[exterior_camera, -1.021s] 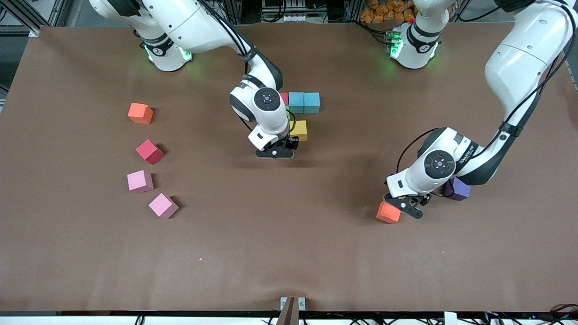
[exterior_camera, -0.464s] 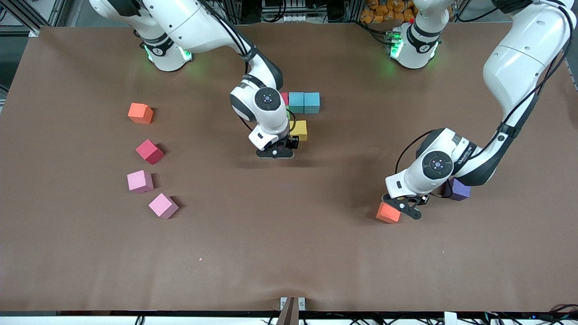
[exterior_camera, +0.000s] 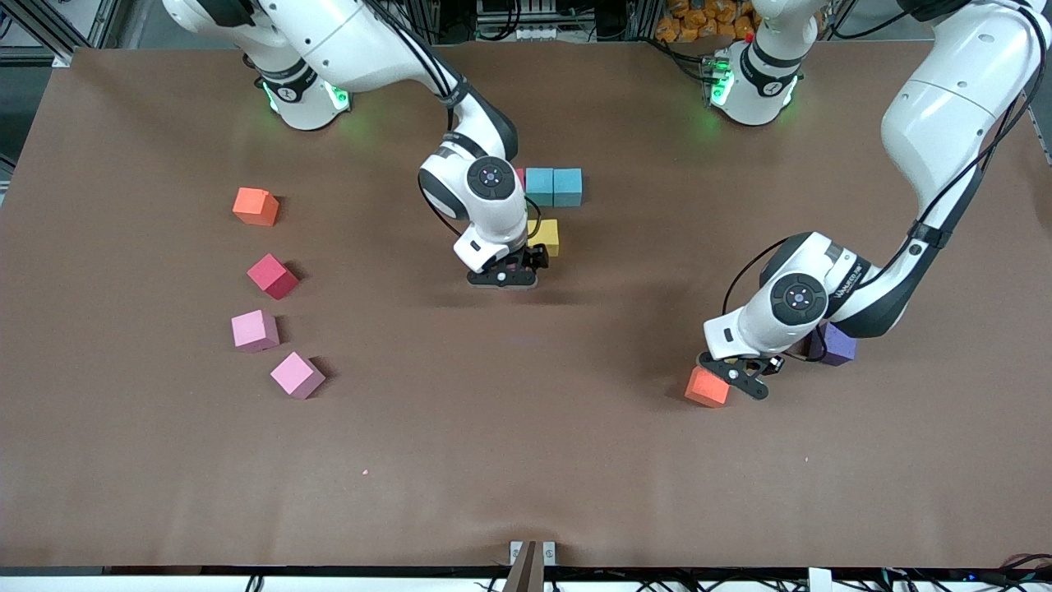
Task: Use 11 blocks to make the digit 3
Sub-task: 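Place the pink block under the blue block and open the right gripper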
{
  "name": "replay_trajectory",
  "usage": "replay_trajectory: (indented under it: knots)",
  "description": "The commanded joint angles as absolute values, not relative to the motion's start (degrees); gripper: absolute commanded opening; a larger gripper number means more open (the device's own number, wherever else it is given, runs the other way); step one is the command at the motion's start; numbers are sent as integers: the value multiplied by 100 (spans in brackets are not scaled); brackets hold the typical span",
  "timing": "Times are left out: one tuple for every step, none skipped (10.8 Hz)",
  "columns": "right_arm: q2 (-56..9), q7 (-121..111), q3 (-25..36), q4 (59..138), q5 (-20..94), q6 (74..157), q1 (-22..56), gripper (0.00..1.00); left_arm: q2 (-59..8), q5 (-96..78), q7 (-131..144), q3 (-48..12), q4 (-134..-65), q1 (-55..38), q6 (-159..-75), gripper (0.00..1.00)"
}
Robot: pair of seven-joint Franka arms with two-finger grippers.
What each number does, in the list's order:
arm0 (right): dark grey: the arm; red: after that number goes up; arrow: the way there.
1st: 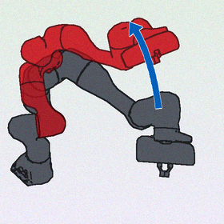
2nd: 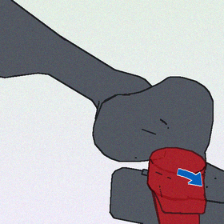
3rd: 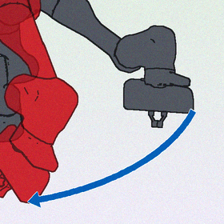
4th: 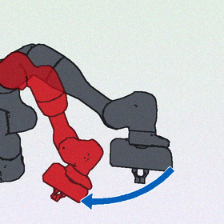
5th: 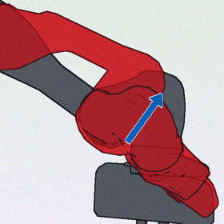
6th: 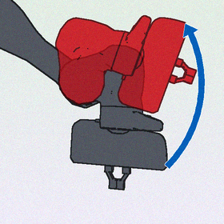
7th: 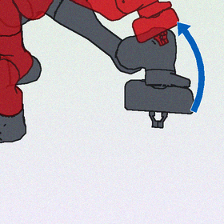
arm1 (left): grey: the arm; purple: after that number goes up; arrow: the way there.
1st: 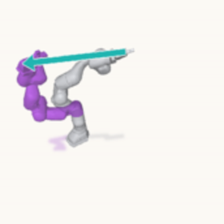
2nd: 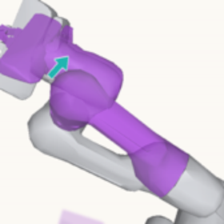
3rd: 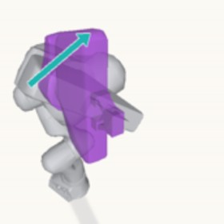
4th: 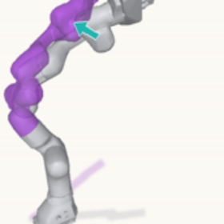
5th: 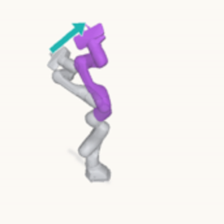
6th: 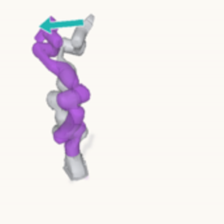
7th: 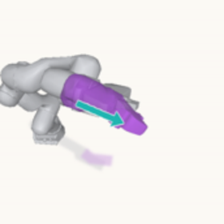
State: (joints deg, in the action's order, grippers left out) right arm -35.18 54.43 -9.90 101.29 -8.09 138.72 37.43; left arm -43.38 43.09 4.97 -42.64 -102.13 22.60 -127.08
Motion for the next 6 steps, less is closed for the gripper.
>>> replay_trajectory:
  knots:
    - [-2885,5310,-993,10204,-861,13623,3386,100,-3912,4351,457,-4403,-10642,2320,-12683,49]
    - [-2761,4882,-1002,10161,-861,13623,3079,100,-3876,4333,466,-4464,-10731,2320,-12683,49]
    - [-2655,4286,-1011,10160,-861,13597,2711,100,-3867,4333,457,-4569,-10801,2338,-12683,49]
    - [-2593,3515,-1011,10160,-870,13414,2316,100,-3832,4333,448,-4657,-10863,2347,-12683,49]
    - [-2567,2802,-1002,10143,-870,13221,2033,100,-3789,4333,448,-4789,-10889,2355,-12648,49]
    - [-2523,2264,-1028,10143,-879,13045,1665,100,-3753,4333,448,-4903,-10942,2338,-12526,47]
